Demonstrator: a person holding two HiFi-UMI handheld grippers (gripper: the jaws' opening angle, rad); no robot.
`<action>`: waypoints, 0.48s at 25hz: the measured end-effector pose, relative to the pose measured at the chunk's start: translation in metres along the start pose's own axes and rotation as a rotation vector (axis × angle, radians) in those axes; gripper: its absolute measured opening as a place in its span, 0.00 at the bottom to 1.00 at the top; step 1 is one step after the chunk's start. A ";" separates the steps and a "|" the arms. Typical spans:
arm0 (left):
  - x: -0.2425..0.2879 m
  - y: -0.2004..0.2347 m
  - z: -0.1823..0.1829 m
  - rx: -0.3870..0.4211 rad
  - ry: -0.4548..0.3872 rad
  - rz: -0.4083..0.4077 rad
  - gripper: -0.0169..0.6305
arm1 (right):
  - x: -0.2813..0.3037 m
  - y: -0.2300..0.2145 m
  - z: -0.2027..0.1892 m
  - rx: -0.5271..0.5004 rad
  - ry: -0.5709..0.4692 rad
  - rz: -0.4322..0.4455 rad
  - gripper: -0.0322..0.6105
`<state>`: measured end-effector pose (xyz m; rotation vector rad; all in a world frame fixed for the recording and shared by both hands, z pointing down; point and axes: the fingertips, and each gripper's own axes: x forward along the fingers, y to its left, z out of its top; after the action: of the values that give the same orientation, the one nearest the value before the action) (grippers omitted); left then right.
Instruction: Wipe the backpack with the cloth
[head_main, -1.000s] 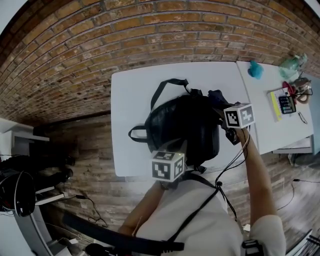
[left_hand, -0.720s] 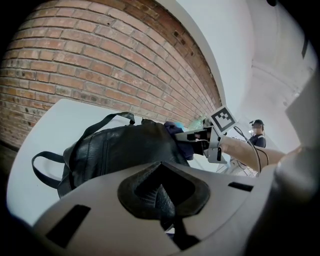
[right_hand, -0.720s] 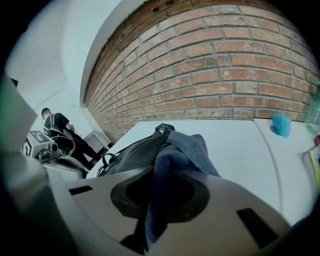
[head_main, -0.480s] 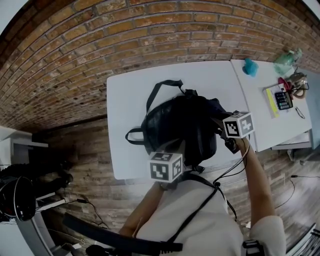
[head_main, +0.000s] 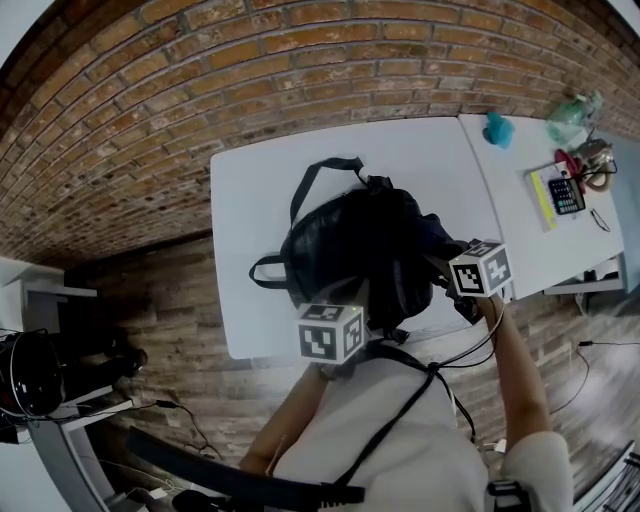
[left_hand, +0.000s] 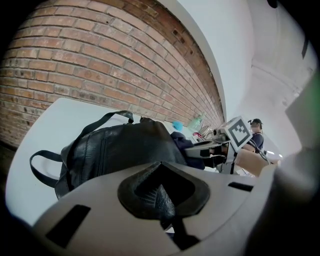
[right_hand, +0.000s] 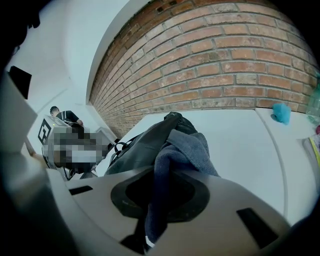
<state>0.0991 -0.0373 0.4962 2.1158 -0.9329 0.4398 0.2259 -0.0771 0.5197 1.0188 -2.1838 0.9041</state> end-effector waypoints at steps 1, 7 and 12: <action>0.000 0.000 0.000 0.000 0.001 0.000 0.03 | -0.001 0.002 -0.003 0.003 0.003 0.005 0.12; 0.002 -0.001 -0.001 -0.001 0.002 -0.002 0.03 | -0.009 0.013 -0.021 0.011 0.015 0.019 0.12; 0.003 -0.001 0.000 -0.002 0.005 -0.001 0.03 | -0.016 0.025 -0.036 0.020 0.046 0.051 0.12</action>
<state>0.1013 -0.0379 0.4974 2.1119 -0.9297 0.4428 0.2224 -0.0307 0.5221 0.9468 -2.1754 0.9652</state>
